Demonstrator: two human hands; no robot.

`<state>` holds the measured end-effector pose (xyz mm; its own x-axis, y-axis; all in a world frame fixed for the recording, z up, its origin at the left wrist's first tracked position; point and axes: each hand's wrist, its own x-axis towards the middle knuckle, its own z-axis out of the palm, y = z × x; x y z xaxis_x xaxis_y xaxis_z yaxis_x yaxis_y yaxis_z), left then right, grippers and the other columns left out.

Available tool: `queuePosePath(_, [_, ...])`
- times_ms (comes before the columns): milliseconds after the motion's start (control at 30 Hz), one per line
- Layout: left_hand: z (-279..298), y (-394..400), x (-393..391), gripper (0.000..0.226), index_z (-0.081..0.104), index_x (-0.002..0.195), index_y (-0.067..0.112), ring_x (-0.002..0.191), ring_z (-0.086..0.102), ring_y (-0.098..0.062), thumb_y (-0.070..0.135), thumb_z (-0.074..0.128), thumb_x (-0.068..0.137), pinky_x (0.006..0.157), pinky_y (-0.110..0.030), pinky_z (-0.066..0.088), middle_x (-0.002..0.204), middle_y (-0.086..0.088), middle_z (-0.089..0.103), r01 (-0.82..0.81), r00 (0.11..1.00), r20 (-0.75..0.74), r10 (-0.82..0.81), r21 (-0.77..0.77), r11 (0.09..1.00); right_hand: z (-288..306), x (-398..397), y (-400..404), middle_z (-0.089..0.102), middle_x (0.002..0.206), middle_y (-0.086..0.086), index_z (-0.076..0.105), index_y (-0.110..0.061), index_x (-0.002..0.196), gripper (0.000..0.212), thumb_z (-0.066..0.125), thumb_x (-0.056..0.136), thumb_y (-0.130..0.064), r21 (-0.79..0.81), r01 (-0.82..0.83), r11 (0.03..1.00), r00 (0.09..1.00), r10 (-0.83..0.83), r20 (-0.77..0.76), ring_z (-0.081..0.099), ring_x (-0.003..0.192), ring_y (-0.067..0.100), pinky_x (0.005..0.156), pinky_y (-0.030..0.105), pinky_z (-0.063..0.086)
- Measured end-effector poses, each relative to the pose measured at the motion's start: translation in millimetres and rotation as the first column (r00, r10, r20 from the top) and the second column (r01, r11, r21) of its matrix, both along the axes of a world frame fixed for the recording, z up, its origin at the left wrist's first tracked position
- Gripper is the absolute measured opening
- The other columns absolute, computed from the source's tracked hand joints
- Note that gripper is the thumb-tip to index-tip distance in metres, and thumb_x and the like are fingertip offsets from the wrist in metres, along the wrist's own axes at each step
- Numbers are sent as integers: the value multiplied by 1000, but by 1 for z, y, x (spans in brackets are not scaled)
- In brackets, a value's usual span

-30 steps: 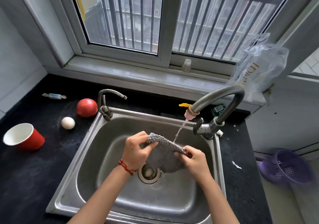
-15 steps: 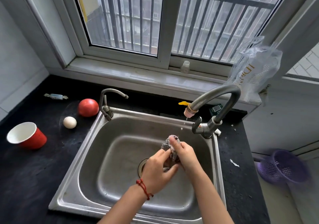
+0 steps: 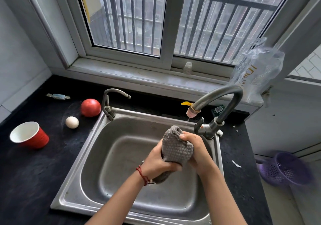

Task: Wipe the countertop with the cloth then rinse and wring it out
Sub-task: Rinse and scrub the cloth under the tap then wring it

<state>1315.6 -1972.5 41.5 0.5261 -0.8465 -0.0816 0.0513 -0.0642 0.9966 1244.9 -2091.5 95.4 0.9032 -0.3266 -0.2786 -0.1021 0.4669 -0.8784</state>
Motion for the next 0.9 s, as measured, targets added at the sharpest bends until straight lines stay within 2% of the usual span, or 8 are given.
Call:
queuePosePath(133, [7,-3,-5,50,53,91,17,64,67,-7,-10,75,56,58,-18,52,69,5,71,187,968,-173,-184,1,982,-5,2,0,63,64,12,61,1,78,16,56,73,-14,235,283,930,959,-282,-41,60,58,23,63,35,48])
queuePosePath(300, [16,-7,-17,24,47,58,8,33,54,-9,-11,64,57,37,-17,43,38,5,54,113,907,-420,-21,197,974,-30,2,-5,68,69,10,66,-3,76,18,68,75,-21,259,537,803,842,-488,-230,63,65,23,65,34,53])
queuePosePath(467, [19,-5,-14,23,44,63,10,22,33,-6,4,66,62,27,-10,25,38,1,44,236,502,-864,-37,96,967,-67,-23,-4,68,77,14,64,-7,92,85,86,28,-58,637,327,698,940,-311,-142,65,71,26,71,37,54])
queuePosePath(600, [16,-14,-17,38,49,69,8,25,43,-8,2,80,48,27,-13,36,41,-1,51,236,213,-964,-161,-109,966,-83,-20,23,61,114,27,48,2,122,113,86,33,-58,742,107,662,994,-99,-54,65,96,40,62,46,59])
queuePosePath(633, [16,-14,-20,37,50,70,6,26,45,-9,1,80,49,27,-14,38,42,-3,53,234,163,-971,-173,-132,963,-79,-15,23,58,122,26,50,0,122,111,85,34,-58,749,94,656,994,-102,-35,62,105,38,68,45,59])
queuePosePath(700, [16,-10,-25,30,55,72,3,29,47,-10,3,78,53,29,-14,40,47,-5,57,269,92,-981,-168,-138,953,-70,-6,14,70,96,18,59,-5,100,84,92,32,-43,726,169,667,976,-216,-29,71,84,28,63,37,59])
queuePosePath(800, [14,-3,-31,21,58,64,8,29,44,-7,10,77,55,28,-12,35,44,1,54,380,222,-966,-135,-42,924,-54,3,-3,52,58,5,56,-12,71,40,87,46,-17,447,271,853,963,-240,-126,53,42,11,41,22,49])
queuePosePath(900, [17,-5,-37,21,51,54,12,24,40,-5,13,62,72,28,-9,30,35,4,48,345,569,-821,49,292,892,-58,12,-6,44,54,2,46,-14,59,31,63,72,7,20,352,936,898,-332,-290,46,38,7,38,18,42])
